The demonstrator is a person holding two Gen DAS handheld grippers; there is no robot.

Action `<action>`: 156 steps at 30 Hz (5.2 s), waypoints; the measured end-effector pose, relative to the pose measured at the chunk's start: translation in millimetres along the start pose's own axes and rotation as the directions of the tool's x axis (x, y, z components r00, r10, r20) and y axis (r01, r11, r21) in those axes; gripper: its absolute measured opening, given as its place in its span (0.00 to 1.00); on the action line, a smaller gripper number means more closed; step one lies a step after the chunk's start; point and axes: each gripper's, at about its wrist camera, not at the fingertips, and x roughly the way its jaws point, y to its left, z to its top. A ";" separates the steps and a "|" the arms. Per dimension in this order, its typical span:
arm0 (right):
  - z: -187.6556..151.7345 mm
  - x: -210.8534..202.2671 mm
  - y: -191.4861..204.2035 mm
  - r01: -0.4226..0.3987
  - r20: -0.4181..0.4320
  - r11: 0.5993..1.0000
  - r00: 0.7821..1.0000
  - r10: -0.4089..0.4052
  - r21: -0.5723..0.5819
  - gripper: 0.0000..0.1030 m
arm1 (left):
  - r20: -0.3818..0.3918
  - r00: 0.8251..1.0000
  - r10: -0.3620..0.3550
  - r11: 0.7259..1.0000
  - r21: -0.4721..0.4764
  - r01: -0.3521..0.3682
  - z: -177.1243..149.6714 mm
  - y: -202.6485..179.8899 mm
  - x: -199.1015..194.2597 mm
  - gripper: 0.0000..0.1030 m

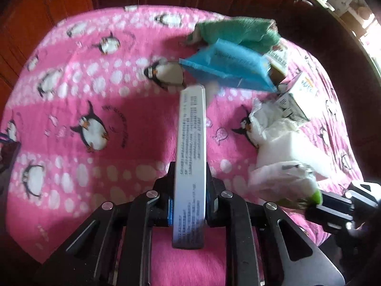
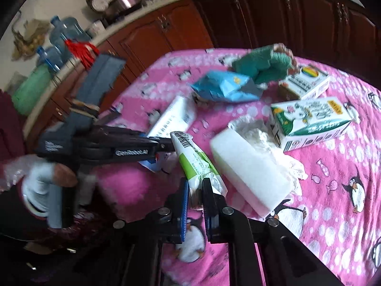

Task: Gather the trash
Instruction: 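Lift the box and tube and carry both tools over the beige bin, then open both tools over the beige bin to drop the box and tube, then move both open tools back over the trash on the table, then grasp the white foam block with the left tool while the right tool grasps the crumpled white tissue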

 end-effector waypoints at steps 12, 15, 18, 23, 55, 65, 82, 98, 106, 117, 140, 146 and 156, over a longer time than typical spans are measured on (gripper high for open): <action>-7.8 -87.4 -16.7 0.042 0.174 0.997 0.983 -0.052 0.062 0.10 | 0.133 0.987 -0.086 0.994 0.082 0.076 -3.5 -46.5 -64.8 0.16; -12.2 -106.6 -27.3 0.070 0.205 0.993 0.975 -0.088 0.095 0.10 | 0.145 0.983 -0.110 0.988 0.127 0.092 -2.2 -72.4 -69.8 0.16; -18.3 -126.9 -43.0 0.104 0.231 0.985 0.964 -0.134 0.137 0.10 | 0.153 0.979 -0.134 0.980 0.166 0.108 2.4 -97.0 -71.7 0.16; -33.3 -163.6 -69.6 0.160 0.276 0.964 0.937 -0.216 0.214 0.10 | 0.159 0.972 -0.171 0.962 0.239 0.130 10.1 -142.4 -71.4 0.16; -153.5 -286.8 -236.7 0.345 0.192 0.657 0.775 -0.602 0.670 0.10 | -0.055 0.940 -0.338 0.785 0.534 0.314 16.0 -397.5 7.0 0.16; -177.0 -291.4 -276.3 0.360 0.129 0.581 0.762 -0.634 0.730 0.10 | -0.096 0.930 -0.354 0.763 0.546 0.346 18.5 -443.1 31.8 0.16; -192.6 -288.0 -298.0 0.429 0.036 0.499 0.730 -0.682 0.753 0.41 | -0.142 0.910 -0.389 0.772 0.489 0.406 16.1 -452.5 55.8 0.49; -158.5 -272.0 -250.9 0.421 0.098 0.583 0.748 -0.657 0.695 0.43 | -0.010 0.943 -0.332 0.818 0.494 0.293 12.0 -391.3 13.1 0.49; -128.3 -255.2 -218.5 0.404 0.143 0.650 0.771 -0.621 0.644 0.44 | 0.049 0.951 -0.306 0.846 0.472 0.248 10.5 -353.7 -8.5 0.49; -90.8 -213.2 -177.5 0.357 0.176 0.747 0.830 -0.529 0.561 0.47 | 0.042 0.966 -0.256 0.897 0.383 0.221 9.7 -279.3 -16.8 0.49; -37.7 -63.0 -86.4 0.186 0.031 0.952 0.980 -0.199 0.244 0.43 | 0.020 0.998 -0.060 0.994 0.093 0.058 -18.6 -74.1 -38.0 0.49; -23.8 -13.6 -78.8 0.148 -0.058 0.961 0.989 -0.138 0.234 0.37 | -0.010 1.000 -0.027 0.998 0.057 0.027 -16.9 -49.2 -20.4 0.49; -15.0 13.5 -33.1 -0.107 -0.060 0.962 0.990 0.126 0.251 0.36 | 0.014 0.998 -0.057 0.997 -0.042 0.057 3.0 -10.8 -39.3 0.49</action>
